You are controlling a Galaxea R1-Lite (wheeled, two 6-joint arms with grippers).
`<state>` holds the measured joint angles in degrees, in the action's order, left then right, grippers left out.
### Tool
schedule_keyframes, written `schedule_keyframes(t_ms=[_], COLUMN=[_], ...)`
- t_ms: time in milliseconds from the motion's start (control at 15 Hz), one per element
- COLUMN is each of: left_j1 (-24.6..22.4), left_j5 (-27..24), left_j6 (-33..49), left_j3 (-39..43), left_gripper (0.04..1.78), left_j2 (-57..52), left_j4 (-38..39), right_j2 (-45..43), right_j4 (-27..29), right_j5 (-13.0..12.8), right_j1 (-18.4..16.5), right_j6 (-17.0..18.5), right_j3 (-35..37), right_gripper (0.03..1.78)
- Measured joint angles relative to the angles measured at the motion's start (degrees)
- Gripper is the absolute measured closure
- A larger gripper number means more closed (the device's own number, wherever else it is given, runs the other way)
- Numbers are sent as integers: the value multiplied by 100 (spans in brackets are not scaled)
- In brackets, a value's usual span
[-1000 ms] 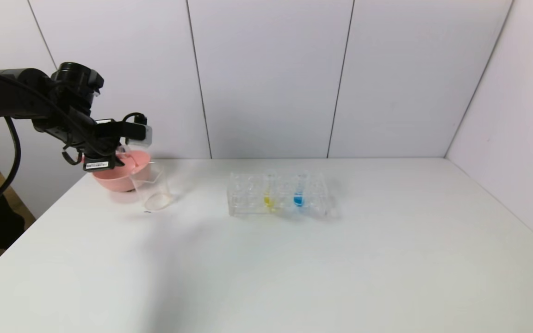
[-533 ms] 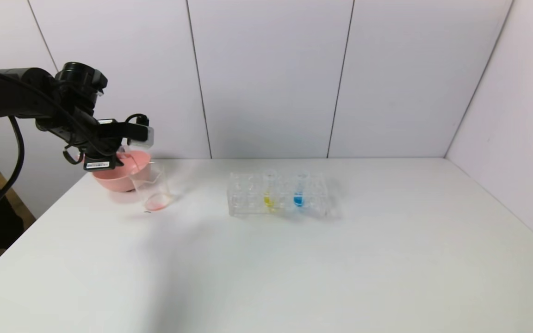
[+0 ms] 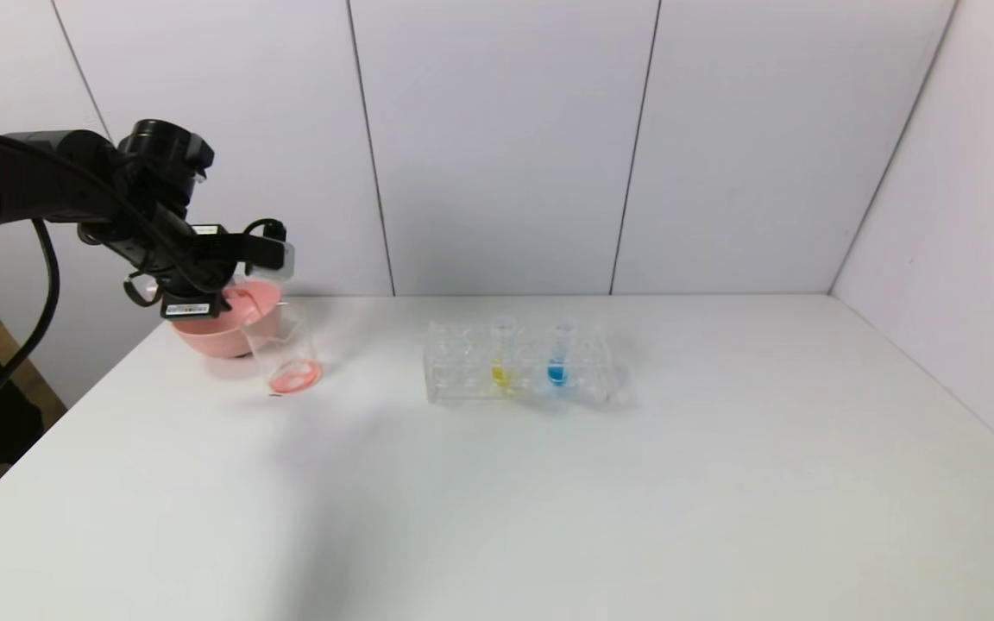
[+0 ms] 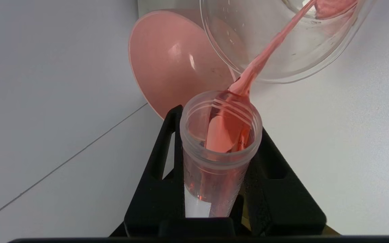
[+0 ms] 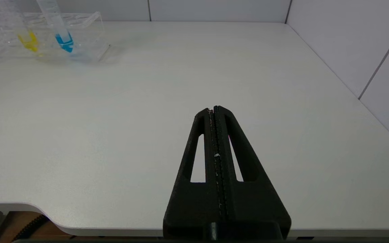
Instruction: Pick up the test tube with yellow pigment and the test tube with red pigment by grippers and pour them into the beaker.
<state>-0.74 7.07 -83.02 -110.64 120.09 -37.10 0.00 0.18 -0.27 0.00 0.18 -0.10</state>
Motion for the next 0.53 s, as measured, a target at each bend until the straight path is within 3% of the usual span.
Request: schedule_keyframes(t_ms=[533], left_j1=[41], left_j5=[43], left_j6=[-11], left_j3=[-83], left_gripper=[132], left_j2=[55], left_j4=[-66], right_j2=[0], right_j4=[0], right_j5=[0], right_j1=[0], right_j6=[0], right_j3=[0], right_gripper=[170])
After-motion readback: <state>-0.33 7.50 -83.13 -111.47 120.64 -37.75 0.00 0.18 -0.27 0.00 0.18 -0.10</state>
